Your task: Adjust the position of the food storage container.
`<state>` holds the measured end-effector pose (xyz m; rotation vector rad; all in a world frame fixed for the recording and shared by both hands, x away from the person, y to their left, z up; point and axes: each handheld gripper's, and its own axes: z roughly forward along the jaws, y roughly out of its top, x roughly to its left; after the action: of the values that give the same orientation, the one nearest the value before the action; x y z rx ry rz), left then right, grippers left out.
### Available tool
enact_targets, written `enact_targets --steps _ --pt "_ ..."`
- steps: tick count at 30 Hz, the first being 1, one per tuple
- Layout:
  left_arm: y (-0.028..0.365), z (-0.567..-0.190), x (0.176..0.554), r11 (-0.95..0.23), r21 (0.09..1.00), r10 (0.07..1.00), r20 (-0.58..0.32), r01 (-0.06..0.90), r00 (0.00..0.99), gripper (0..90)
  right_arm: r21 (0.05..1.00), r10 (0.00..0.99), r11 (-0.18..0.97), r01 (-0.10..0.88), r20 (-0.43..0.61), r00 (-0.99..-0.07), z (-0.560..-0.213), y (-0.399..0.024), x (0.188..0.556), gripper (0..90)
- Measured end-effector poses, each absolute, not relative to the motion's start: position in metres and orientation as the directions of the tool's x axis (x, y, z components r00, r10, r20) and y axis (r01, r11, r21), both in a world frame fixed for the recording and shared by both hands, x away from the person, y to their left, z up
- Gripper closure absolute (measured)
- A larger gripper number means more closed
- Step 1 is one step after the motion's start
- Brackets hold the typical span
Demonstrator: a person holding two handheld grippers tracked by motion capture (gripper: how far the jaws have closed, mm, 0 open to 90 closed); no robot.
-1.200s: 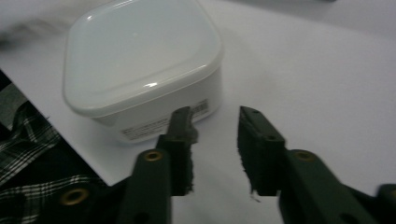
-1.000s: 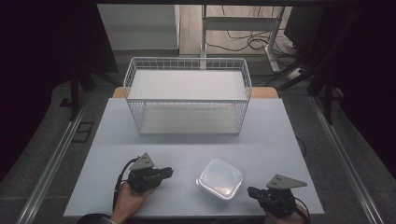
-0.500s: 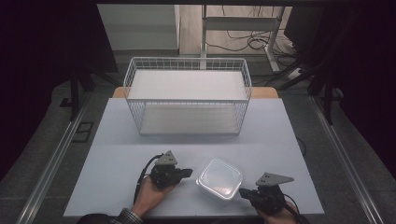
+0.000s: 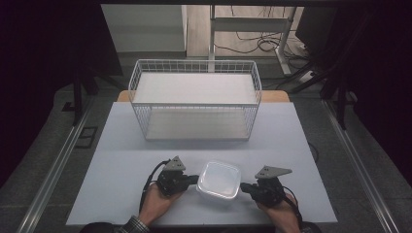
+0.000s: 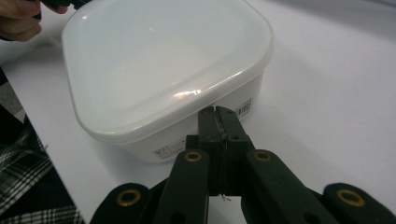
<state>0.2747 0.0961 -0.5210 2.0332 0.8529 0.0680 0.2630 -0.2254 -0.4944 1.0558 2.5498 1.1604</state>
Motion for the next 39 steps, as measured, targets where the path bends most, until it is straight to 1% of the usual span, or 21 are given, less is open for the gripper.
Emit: enact_targets --steps 5,13,16,20,21,23,25,27,29,30,33,34,35,36,37,38,39 --pt "0.119 -0.519 0.269 -0.333 0.741 0.642 -0.276 0.584 0.716 89.6 0.71 0.622 0.486 0.509 0.128 -0.773 -0.495 -0.205 0.276 89.2" --pt "0.141 -0.516 0.259 -0.321 0.725 0.689 -0.263 0.61 0.675 89.6 0.709 0.574 0.533 0.462 0.098 -0.813 -0.495 -0.174 0.296 89.2" --pt "0.143 -0.518 0.259 -0.315 0.721 0.692 -0.27 0.617 0.67 89.6 0.71 0.573 0.538 0.455 0.088 -0.815 -0.494 -0.168 0.303 89.2" --pt "0.144 -0.517 0.26 -0.308 0.724 0.691 -0.275 0.617 0.668 89.5 0.711 0.575 0.53 0.463 0.1 -0.812 -0.496 -0.169 0.306 89.2" --pt "0.146 -0.517 0.261 -0.307 0.726 0.696 -0.269 0.615 0.666 89.2 0.71 0.58 0.534 0.458 0.086 -0.81 -0.496 -0.17 0.305 89.1" --pt "0.153 -0.515 0.26 -0.295 0.732 0.711 -0.26 0.613 0.653 85.8 0.72 0.585 0.528 0.45 0.075 -0.807 -0.493 -0.174 0.304 89.0" --pt "0.16 -0.512 0.258 -0.273 0.744 0.722 -0.26 0.609 0.641 81.0 0.739 0.591 0.505 0.445 0.079 -0.803 -0.489 -0.181 0.302 86.2" --pt "0.166 -0.51 0.256 -0.257 0.758 0.724 -0.261 0.6 0.639 73.6 0.751 0.598 0.497 0.434 0.066 -0.799 -0.486 -0.187 0.3 80.6" --pt "0.168 -0.509 0.254 -0.252 0.762 0.727 -0.258 0.597 0.636 64.2 0.758 0.597 0.491 0.43 0.067 -0.799 -0.486 -0.192 0.298 74.0" --pt "0.173 -0.508 0.251 -0.249 0.773 0.727 -0.249 0.584 0.64 56.9 0.758 0.596 0.492 0.428 0.065 -0.8 -0.487 -0.195 0.297 68.4" --pt "0.176 -0.509 0.245 -0.255 0.784 0.736 -0.222 0.566 0.64 43.3 0.751 0.602 0.5 0.431 0.057 -0.797 -0.489 -0.199 0.293 55.0" --pt "0.177 -0.51 0.243 -0.258 0.786 0.734 -0.218 0.562 0.643 38.5 0.748 0.604 0.503 0.432 0.053 -0.795 -0.49 -0.199 0.293 48.5" --pt "0.178 -0.511 0.242 -0.26 0.785 0.733 -0.219 0.563 0.644 34.4 0.748 0.604 0.506 0.43 0.049 -0.796 -0.491 -0.2 0.292 40.1" --pt "0.179 -0.513 0.242 -0.262 0.778 0.732 -0.226 0.571 0.643 27.0 0.747 0.605 0.506 0.43 0.048 -0.795 -0.493 -0.2 0.292 29.1" --pt "0.18 -0.516 0.242 -0.263 0.776 0.731 -0.227 0.573 0.643 21.3 0.743 0.607 0.51 0.434 0.047 -0.794 -0.496 -0.201 0.293 20.2" --pt "0.182 -0.518 0.243 -0.264 0.774 0.729 -0.23 0.575 0.645 18.6 0.737 0.605 0.519 0.433 0.04 -0.795 -0.5 -0.201 0.294 13.8" --pt "0.182 -0.518 0.243 -0.264 0.774 0.729 -0.23 0.575 0.645 15.4 0.733 0.608 0.523 0.436 0.037 -0.793 -0.502 -0.202 0.294 10.1"
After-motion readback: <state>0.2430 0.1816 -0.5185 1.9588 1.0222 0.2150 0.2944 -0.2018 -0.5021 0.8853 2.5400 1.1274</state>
